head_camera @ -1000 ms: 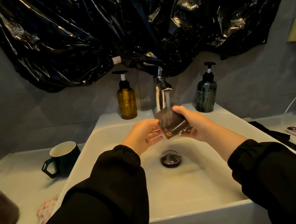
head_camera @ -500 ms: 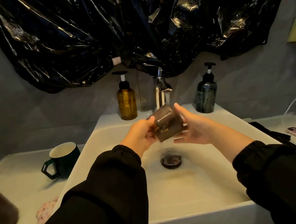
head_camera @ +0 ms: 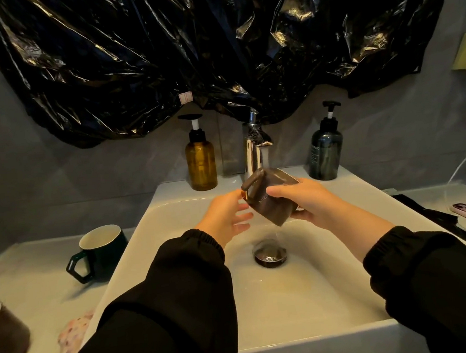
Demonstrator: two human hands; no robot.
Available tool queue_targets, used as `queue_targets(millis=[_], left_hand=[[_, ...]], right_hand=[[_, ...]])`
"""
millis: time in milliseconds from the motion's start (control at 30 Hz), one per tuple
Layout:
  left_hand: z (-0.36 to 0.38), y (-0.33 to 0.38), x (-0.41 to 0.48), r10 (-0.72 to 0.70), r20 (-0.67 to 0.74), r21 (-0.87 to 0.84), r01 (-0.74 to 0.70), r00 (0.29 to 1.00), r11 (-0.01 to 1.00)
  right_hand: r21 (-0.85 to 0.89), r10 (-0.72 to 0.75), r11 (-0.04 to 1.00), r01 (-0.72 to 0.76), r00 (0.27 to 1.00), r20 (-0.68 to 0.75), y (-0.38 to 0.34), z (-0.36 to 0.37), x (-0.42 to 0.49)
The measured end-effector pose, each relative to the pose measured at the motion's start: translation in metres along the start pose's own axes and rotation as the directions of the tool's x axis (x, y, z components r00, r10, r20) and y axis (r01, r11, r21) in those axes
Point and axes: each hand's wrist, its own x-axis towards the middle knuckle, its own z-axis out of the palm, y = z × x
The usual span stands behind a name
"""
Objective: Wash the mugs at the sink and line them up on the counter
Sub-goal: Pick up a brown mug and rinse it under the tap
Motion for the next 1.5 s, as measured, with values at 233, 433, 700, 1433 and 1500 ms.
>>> queue_targets(millis=[233, 433, 700, 1433, 1500], left_hand=[[0.01, -0.004, 0.004, 0.25, 0.061, 0.238, -0.257, 0.966, 0.937], [0.013, -0.004, 0.004, 0.287, 0.067, 0.338, -0.292, 0.956, 0.895], [0.009, -0.004, 0.005, 0.277, 0.073, 0.354, -0.284, 0.958, 0.891], [-0.01, -0.002, 0.008, 0.042, -0.026, -0.175, -0.045, 0.999, 0.983], [-0.009, -0.002, 0.009, 0.027, -0.025, -0.173, -0.031, 0.999, 0.984]], right_hand=[[0.076, 0.134, 0.988, -0.131, 0.99, -0.032, -0.001, -0.019, 0.003], [0.001, 0.164, 0.986, -0.164, 0.985, -0.047, -0.004, -0.022, 0.002], [-0.377, -0.1, 0.925, 0.048, 0.988, -0.119, -0.004, -0.001, 0.005], [-0.238, -0.257, 0.929, 0.282, 0.957, 0.132, -0.008, -0.001, -0.004], [-0.228, -0.21, 0.939, 0.259, 0.953, 0.218, -0.009, -0.011, -0.003]])
